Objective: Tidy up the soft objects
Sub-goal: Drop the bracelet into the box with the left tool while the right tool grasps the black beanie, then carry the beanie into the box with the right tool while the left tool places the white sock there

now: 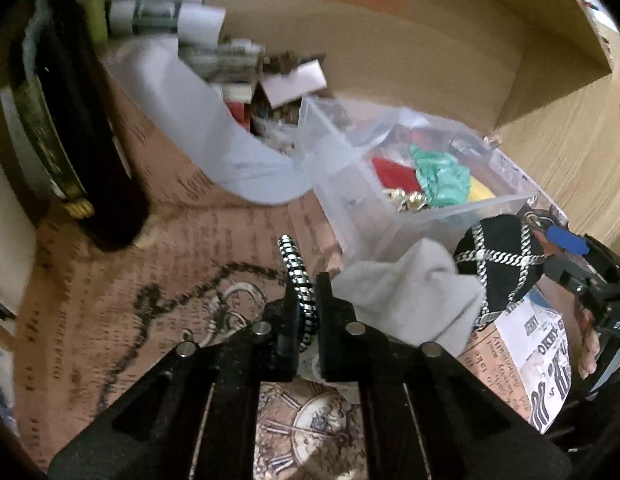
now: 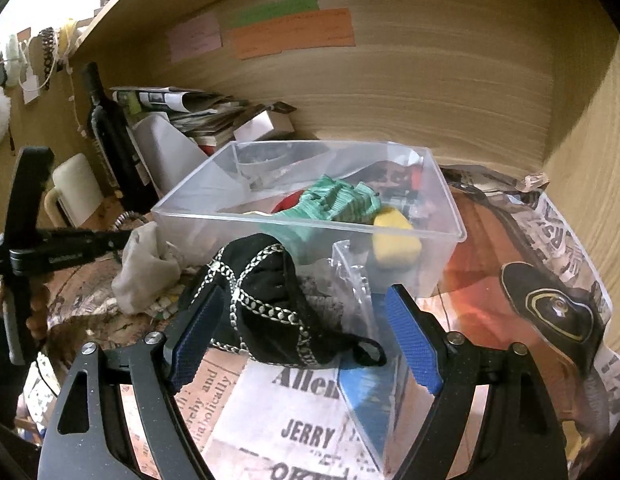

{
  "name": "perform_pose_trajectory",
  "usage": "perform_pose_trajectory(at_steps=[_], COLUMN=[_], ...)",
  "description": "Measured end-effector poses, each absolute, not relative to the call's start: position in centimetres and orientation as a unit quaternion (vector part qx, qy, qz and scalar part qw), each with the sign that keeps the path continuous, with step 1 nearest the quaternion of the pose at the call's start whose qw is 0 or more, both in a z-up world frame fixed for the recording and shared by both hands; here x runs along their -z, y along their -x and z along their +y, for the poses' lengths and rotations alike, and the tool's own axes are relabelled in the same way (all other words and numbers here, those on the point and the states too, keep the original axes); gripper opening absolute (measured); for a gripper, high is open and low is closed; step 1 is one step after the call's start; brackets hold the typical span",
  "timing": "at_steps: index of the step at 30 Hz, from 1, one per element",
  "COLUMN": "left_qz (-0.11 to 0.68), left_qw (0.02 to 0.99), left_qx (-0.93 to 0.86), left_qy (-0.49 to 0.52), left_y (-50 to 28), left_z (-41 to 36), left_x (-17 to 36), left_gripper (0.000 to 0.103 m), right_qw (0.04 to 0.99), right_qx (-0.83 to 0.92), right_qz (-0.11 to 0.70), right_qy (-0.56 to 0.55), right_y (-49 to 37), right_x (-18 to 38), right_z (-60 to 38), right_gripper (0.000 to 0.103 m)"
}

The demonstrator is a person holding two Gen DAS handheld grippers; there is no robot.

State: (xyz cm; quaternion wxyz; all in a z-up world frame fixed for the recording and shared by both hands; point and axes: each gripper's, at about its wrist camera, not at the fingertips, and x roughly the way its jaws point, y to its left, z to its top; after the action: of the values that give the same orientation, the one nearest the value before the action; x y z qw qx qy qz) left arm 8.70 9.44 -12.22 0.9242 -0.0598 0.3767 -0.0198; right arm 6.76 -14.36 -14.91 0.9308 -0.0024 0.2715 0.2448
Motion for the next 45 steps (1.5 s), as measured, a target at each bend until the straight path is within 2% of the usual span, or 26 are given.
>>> perform_pose_trajectory(at_steps=[7,13,20,25,31,34,36,38,42,45], left_qz=[0.337,0.317,0.346,0.387,0.396,0.383,0.368,0.352,0.347,0.349], left_qw=[0.941,0.947,0.935,0.918,0.914,0.920,0.926,0.933,0.935,0.935], left_qx=[0.023,0.057,0.085,0.087,0.083,0.083,0.080,0.074,0.070,0.061], left_qy=[0.024,0.012,-0.001,-0.012,-0.024,-0.023,-0.021,-0.022,-0.021,-0.020], left_y=[-8.0,-10.4,-15.4,-18.1,-18.3,-17.1,-15.9,-14.5,-12.4,-11.0], left_z=[8.6,6.3,3.6,2.7,2.0,2.2,2.4,2.7,3.5,4.2], left_x=[8.0,5.6,6.2,8.1,8.7,7.9,7.3,6.7,6.5,7.0], left_gripper=[0.006,0.006,0.006,0.006,0.016,0.029,0.051,0.059,0.067,0.072], right_qw=[0.930,0.928,0.925,0.921,0.914,0.914,0.913,0.914,0.914,0.917], right_qx=[-0.252,-0.261,-0.272,-0.280,-0.289,-0.290,-0.291,-0.288,-0.295,-0.295], right_qz=[0.269,0.265,0.266,0.272,0.284,0.284,0.287,0.285,0.278,0.268], right_qy=[-0.002,-0.006,-0.011,-0.010,-0.006,-0.004,-0.002,0.000,-0.001,0.005], right_y=[-6.7,-6.8,-7.2,-7.5,-8.0,-8.0,-8.1,-7.9,-7.2,-6.4], right_x=[14.9,14.8,15.0,15.3,15.9,15.9,16.0,15.9,15.6,15.2], right_z=[-14.1,-13.9,-13.4,-12.9,-12.4,-12.3,-12.2,-12.2,-12.3,-12.2], right_gripper=[0.081,0.081,0.080,0.073,0.062,0.055,0.045,0.039,0.025,0.020])
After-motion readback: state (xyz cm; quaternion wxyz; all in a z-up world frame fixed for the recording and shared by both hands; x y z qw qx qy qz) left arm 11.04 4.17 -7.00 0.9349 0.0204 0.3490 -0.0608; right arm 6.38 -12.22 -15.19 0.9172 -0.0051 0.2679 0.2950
